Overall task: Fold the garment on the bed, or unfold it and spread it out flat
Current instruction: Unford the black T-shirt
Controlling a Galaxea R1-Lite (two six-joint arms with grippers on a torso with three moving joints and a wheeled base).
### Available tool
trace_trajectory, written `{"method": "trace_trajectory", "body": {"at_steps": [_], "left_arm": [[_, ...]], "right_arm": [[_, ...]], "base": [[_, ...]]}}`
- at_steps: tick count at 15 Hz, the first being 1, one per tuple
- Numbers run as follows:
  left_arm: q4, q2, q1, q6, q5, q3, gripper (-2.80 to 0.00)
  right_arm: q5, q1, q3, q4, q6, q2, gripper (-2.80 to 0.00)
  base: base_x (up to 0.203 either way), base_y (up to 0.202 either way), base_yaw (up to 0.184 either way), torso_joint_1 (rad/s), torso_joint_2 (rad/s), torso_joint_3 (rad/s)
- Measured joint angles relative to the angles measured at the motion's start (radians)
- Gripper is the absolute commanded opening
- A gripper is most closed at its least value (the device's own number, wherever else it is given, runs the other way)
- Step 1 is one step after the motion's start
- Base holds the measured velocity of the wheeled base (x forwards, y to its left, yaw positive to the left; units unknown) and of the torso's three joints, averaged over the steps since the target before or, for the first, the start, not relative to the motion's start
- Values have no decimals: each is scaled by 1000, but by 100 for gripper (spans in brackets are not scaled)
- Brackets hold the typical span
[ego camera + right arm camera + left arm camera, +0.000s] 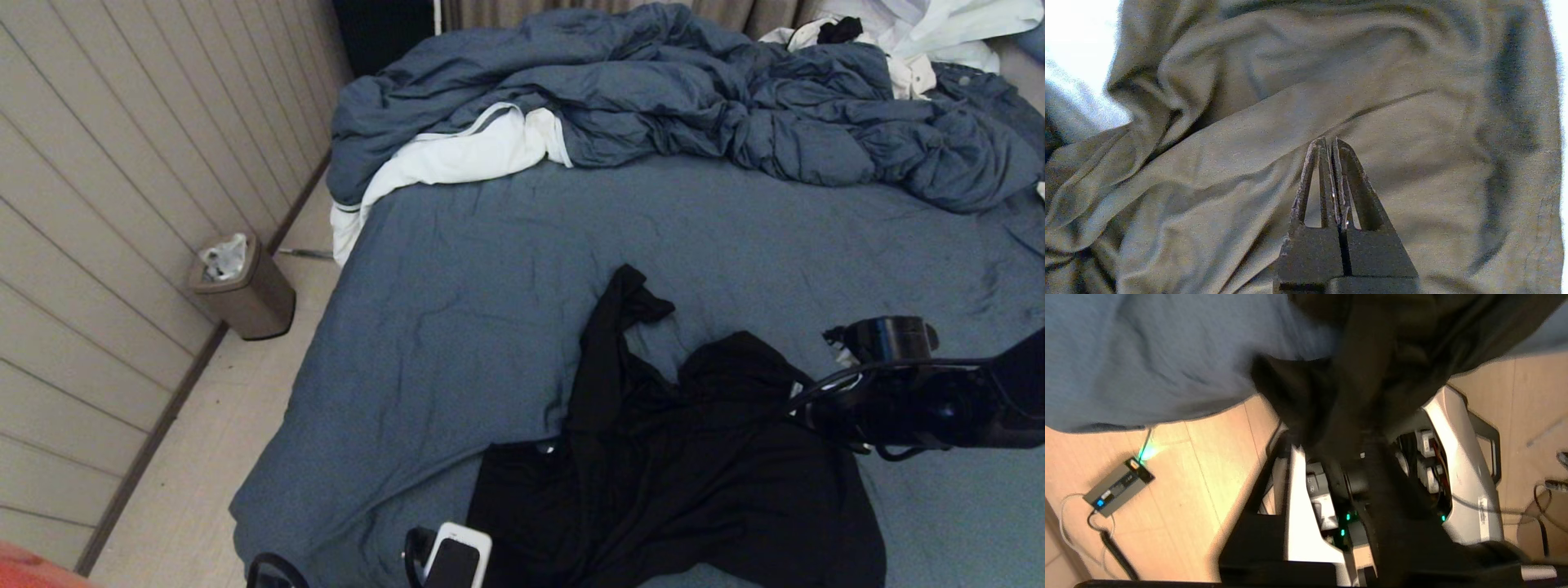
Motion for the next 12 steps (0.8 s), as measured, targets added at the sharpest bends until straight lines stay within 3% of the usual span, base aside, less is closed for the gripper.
{"method": "trace_trajectory", "body": {"at_steps": [3,5,8,12], "left_arm": [[-2,-9,0,11,39,-2,0],[-1,-20,45,47,62,-11,0],[-17,-19,184,123,62,-207,0],[-8,57,339,215,1,-432,0]], "right_arm": [[0,3,1,0,0,2,-280],[0,3,1,0,0,3,-280],[1,4,2,-2,0,1,-280],[1,6,5,0,0,-3,-280]], "base": [[0,0,0,0,0,0],[0,0,0,0,0,0],[0,0,0,0,0,0],[0,0,0,0,0,0]]}}
